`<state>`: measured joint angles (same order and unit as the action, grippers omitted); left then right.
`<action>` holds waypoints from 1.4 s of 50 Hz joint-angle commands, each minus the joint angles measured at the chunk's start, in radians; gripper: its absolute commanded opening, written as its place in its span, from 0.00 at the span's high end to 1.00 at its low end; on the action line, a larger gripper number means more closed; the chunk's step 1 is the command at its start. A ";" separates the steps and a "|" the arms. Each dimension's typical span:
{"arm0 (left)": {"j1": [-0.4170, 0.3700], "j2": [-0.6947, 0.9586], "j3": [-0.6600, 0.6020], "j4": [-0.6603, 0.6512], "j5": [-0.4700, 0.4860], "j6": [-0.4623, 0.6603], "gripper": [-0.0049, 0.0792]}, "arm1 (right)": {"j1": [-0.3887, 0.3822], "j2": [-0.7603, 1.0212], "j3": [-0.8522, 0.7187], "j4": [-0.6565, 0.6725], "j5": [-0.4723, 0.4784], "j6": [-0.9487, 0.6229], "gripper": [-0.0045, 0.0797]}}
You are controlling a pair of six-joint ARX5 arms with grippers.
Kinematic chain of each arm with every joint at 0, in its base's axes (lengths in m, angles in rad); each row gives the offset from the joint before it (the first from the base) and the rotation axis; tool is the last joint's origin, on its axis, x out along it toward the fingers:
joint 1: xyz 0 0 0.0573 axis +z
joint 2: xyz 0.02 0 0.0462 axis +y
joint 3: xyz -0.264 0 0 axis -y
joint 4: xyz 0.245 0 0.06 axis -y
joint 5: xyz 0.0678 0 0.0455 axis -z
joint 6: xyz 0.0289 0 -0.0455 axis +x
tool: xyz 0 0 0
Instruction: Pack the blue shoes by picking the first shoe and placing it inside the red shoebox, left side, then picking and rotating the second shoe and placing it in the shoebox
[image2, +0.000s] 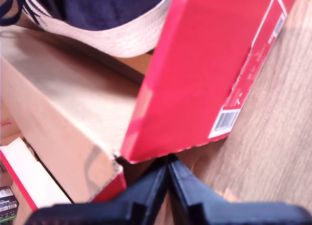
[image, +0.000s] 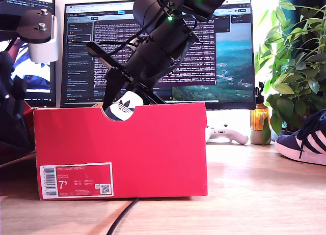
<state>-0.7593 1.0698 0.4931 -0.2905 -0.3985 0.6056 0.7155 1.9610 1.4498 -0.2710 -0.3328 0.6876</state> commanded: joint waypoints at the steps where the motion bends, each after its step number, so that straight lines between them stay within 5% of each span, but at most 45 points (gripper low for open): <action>1: -0.004 0.010 0.008 0.007 -0.003 -0.004 0.96 | 0.005 0.021 0.038 0.035 0.003 -0.007 0.88; 11: -0.004 0.010 0.008 0.007 -0.003 -0.004 0.96 | 0.011 0.021 0.039 0.057 -0.001 -0.006 0.67; 25: -0.004 0.010 0.008 0.000 -0.002 -0.007 0.96 | 0.008 0.019 0.074 0.031 -0.002 -0.007 0.66; 46: -0.004 0.010 0.008 0.000 0.019 -0.007 0.96 | -0.068 0.016 0.422 -0.445 0.013 -0.112 0.66; 59: -0.004 0.010 0.008 0.000 0.028 -0.007 0.96 | -0.160 0.016 0.460 -0.746 0.357 -0.047 0.66; 70: -0.004 0.010 0.008 0.000 0.028 -0.007 0.96 | -0.195 -0.018 0.460 -0.930 0.528 0.089 0.66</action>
<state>-0.7593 1.0698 0.4931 -0.2935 -0.3721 0.6052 0.5034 1.9617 1.9049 -1.1778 0.1551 0.7429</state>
